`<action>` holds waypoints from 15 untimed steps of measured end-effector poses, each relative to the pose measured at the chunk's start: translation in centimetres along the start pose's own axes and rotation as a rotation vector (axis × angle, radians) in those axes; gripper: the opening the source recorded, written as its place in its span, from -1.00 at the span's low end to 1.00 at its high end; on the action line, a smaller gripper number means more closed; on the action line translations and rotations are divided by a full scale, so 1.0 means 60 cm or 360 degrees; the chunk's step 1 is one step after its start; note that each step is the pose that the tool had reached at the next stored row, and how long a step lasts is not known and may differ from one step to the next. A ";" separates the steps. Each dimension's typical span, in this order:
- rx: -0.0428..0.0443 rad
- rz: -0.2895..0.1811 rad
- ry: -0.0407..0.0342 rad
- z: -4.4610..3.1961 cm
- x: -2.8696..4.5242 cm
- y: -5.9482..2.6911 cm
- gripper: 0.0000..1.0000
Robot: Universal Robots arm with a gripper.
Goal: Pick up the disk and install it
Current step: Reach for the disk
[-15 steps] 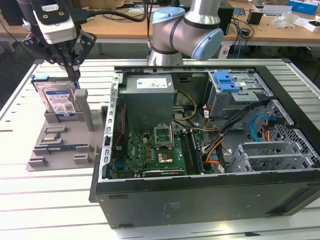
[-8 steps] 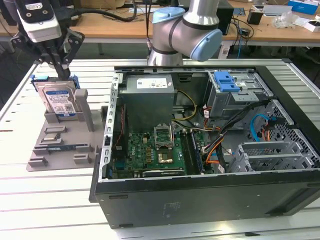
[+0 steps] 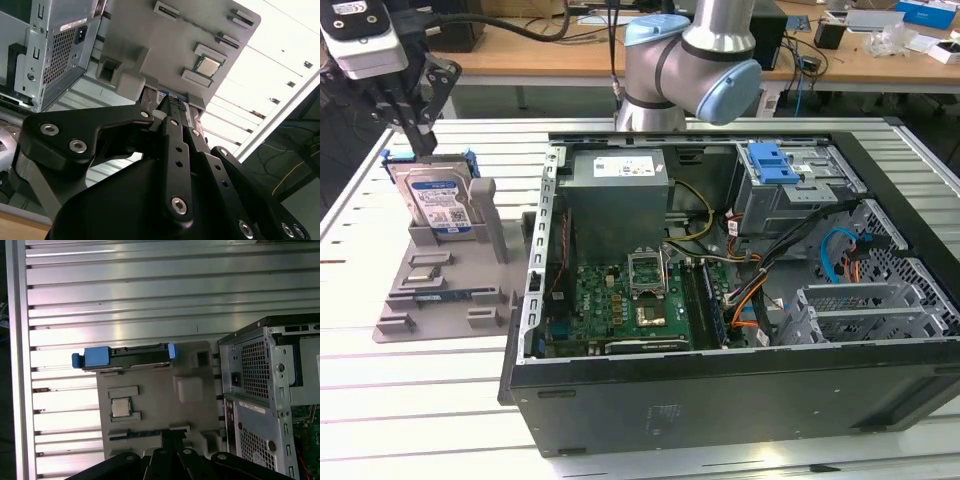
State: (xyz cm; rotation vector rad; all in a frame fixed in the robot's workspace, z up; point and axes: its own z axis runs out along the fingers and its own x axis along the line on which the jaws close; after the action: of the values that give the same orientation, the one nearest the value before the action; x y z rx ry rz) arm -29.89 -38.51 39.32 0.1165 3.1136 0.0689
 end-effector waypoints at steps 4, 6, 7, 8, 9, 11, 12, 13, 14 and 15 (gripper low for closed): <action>0.0000 0.0000 0.0000 0.000 0.021 0.006 -0.79; 0.0000 0.0000 0.0000 0.000 0.030 0.010 -0.79; 0.0000 0.0000 0.0000 0.000 0.036 0.014 -0.79; 0.0001 0.0000 0.0000 0.000 0.044 0.021 -0.79; 0.0001 0.0000 0.0000 0.000 0.050 0.026 -0.79; 0.0001 0.0000 0.0000 0.001 0.059 0.031 -0.79; 0.0001 0.0000 0.0000 0.001 0.067 0.035 -0.79; 0.0001 0.0000 0.0000 0.001 0.078 0.041 -0.79; 0.0001 0.0000 0.0000 0.002 0.089 0.045 -0.79; 0.0001 0.0000 0.0000 0.002 0.098 0.050 -0.79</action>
State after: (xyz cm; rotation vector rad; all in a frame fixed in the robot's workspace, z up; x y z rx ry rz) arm -35.52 -35.08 39.20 0.1165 3.1136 0.0678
